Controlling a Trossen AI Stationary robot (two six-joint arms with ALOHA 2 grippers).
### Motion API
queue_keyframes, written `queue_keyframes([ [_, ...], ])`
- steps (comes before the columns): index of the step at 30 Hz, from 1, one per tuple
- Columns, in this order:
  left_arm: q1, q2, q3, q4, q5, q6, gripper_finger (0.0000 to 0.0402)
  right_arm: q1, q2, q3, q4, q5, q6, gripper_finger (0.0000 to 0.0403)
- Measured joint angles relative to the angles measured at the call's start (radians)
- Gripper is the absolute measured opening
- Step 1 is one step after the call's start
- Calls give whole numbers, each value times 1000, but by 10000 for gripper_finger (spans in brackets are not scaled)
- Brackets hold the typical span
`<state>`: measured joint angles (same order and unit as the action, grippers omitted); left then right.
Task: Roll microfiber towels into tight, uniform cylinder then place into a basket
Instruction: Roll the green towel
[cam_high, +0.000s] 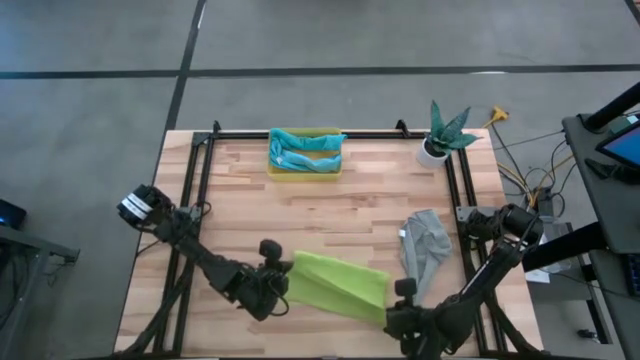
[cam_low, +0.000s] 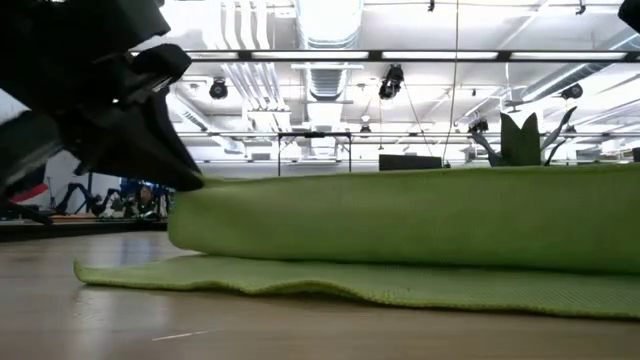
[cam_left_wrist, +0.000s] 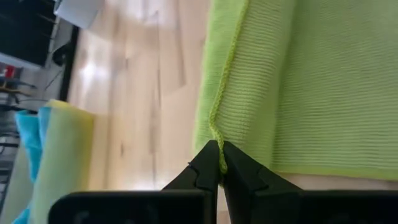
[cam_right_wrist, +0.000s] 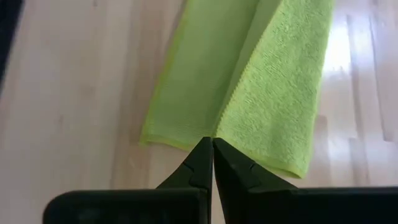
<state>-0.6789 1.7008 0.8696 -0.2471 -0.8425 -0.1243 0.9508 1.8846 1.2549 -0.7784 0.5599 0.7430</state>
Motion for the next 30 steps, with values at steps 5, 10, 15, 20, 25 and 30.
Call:
queue_keyframes([
  [5,-19,3,0,4,38,-10,0,0,0,-3,-61,-1,12,9],
  [10,-22,26,0,7,88,-49,0,0,0,-15,-79,-13,30,9],
  [15,-24,46,2,8,106,-55,0,0,0,-16,-85,-14,35,9],
  [20,-24,46,10,14,106,-54,0,0,0,-16,-64,-13,34,9],
  [25,-24,46,10,30,106,-53,0,0,0,-25,79,-10,-2,12],
  [30,-24,46,9,30,106,-53,0,0,35,-40,236,-11,-110,48],
])
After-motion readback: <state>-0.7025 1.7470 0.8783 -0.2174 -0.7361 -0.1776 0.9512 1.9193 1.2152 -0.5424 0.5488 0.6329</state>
